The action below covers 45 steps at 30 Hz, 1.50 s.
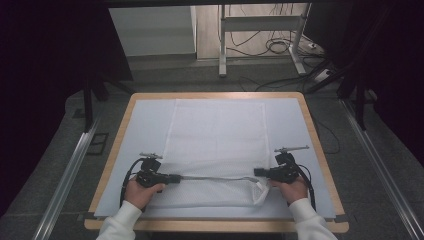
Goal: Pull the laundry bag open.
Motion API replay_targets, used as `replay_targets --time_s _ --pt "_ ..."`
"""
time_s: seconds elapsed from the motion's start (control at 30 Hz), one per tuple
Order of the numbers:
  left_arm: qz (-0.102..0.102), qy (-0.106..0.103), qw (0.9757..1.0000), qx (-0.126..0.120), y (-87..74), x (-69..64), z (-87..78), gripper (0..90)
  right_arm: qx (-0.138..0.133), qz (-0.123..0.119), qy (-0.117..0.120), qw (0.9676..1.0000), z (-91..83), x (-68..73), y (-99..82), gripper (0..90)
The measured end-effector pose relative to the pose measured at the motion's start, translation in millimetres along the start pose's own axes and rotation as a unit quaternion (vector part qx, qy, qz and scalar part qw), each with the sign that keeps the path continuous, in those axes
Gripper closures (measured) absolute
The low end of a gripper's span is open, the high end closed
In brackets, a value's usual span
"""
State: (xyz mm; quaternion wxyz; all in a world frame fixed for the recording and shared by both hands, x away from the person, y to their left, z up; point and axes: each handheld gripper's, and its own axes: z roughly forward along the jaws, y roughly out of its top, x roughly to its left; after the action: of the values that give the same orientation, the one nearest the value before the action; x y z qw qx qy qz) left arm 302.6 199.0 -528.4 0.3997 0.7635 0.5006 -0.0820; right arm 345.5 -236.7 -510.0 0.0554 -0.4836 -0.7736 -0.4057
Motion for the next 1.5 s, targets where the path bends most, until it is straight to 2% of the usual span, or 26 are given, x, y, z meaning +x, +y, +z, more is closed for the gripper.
replay_targets --time_s 0.23,0.67,0.93,1.17,1.33,1.5 --pt "-0.001 0.008 1.0 -0.003 -3.4 6.1 -8.1 86.9 0.0 0.001 -0.003 1.0 -0.1 -0.6 0.1 88.7" --pt "-0.016 0.021 0.9993 -0.026 -11.8 19.7 -26.4 86.9 0.0 0.003 -0.003 1.0 -0.4 -0.9 0.3 88.7" --pt "-0.026 0.027 0.9988 -0.034 -17.6 25.8 -32.9 86.9 0.0 0.003 -0.005 1.0 -0.3 -0.4 0.1 88.7" --pt "-0.025 0.028 0.9986 -0.035 -18.7 27.3 -35.1 86.9 0.0 0.002 -0.004 1.0 -1.0 -0.4 0.2 88.7" --pt "-0.029 0.046 0.9977 -0.042 -22.4 32.6 -42.7 87.0 -0.001 0.004 -0.005 1.0 -1.5 -1.4 -0.1 88.7" --pt "-0.038 0.047 0.9971 -0.045 -26.9 40.8 -49.0 87.0 0.0 0.006 -0.007 1.0 -1.1 -2.4 -0.6 88.7"
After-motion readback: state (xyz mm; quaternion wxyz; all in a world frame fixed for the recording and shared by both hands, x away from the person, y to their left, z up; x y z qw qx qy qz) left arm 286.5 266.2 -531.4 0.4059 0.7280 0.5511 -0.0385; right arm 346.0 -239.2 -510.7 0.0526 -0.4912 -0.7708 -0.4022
